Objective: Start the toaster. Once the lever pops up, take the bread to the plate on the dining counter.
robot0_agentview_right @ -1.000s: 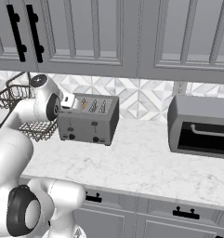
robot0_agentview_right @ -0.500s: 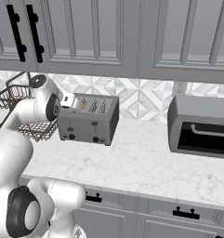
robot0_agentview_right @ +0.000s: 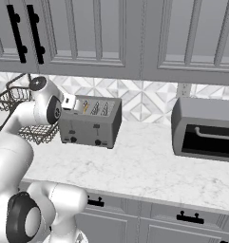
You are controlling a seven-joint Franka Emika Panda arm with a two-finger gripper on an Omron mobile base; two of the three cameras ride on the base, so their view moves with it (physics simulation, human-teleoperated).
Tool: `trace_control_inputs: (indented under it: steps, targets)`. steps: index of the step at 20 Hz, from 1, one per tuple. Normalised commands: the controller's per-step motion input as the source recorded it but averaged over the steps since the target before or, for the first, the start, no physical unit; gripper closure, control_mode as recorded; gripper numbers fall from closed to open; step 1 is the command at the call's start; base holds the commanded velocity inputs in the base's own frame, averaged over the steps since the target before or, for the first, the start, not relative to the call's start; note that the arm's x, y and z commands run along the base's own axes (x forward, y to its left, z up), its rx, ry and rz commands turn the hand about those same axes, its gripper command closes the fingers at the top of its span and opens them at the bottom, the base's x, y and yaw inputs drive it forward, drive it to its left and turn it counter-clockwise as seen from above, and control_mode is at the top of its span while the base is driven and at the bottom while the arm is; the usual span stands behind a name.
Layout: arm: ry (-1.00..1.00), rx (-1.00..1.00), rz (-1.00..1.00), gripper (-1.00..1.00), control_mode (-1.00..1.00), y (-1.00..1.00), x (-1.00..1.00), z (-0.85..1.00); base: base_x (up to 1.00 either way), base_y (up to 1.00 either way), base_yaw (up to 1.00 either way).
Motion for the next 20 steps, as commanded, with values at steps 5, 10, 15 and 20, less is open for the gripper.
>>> trace_control_inputs:
  steps: [5, 10, 15, 20]
  targets:
    - [0.0, 0.0, 0.01, -1.0, -1.0, 0.0, 0.0, 0.0, 0.0, 0.0, 0.0]
    - [0.0, 0.0, 0.01, -1.0, -1.0, 0.0, 0.0, 0.0, 0.0, 0.0, 0.0]
    - [0.0, 0.0, 0.0, -1.0, -1.0, 0.0, 0.0, 0.0, 0.0, 0.0, 0.0]
    - [0.0, 0.0, 0.0, -1.0, -1.0, 0.0, 0.0, 0.0, 0.0, 0.0, 0.0]
